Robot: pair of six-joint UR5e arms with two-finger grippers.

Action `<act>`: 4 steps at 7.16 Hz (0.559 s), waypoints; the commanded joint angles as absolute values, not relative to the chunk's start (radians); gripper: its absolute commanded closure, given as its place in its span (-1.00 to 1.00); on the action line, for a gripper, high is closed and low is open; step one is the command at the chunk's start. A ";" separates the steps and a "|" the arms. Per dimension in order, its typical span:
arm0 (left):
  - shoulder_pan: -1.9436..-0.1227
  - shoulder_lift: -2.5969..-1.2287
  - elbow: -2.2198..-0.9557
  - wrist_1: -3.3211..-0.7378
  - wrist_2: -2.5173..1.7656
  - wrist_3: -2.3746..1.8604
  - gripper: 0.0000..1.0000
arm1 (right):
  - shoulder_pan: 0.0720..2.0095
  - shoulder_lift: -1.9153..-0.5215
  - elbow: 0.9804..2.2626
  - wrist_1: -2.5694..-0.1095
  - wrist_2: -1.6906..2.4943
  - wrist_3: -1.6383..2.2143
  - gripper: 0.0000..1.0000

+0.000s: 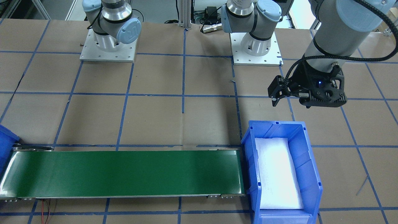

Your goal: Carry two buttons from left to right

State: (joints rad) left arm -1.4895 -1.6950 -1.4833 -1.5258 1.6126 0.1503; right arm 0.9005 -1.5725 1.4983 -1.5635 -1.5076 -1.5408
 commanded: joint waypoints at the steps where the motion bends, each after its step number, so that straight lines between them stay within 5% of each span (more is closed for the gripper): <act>1: -1.489 -1.695 -1.483 -1.526 1.617 0.150 -1.00 | 0.908 -1.612 1.479 -1.523 -1.520 -1.393 -1.00; 4: -1.496 -1.695 -1.486 -1.542 1.621 0.149 -1.00 | 1.162 -1.621 1.477 -1.528 -1.523 -0.998 -1.00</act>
